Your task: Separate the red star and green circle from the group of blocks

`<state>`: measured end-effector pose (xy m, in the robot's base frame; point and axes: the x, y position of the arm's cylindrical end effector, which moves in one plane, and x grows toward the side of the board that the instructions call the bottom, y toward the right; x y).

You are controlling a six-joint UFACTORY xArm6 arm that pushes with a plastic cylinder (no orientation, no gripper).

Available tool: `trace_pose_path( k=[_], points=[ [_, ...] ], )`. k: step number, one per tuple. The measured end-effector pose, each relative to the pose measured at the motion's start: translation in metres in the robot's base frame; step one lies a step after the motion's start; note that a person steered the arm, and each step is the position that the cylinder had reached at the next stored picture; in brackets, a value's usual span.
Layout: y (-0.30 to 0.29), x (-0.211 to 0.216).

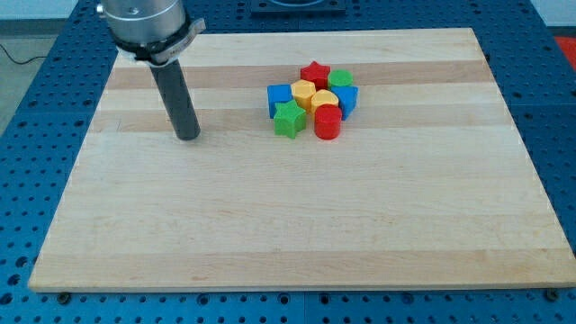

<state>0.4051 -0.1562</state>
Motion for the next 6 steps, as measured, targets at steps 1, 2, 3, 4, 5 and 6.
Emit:
trace_pose_path(
  k=[1,2,3,4,5,6],
  points=[
    [0.000,-0.052],
    [0.020,-0.066],
    [0.062,-0.074],
    [0.112,-0.086],
    [0.169,-0.087],
    [0.225,-0.087]
  ],
)
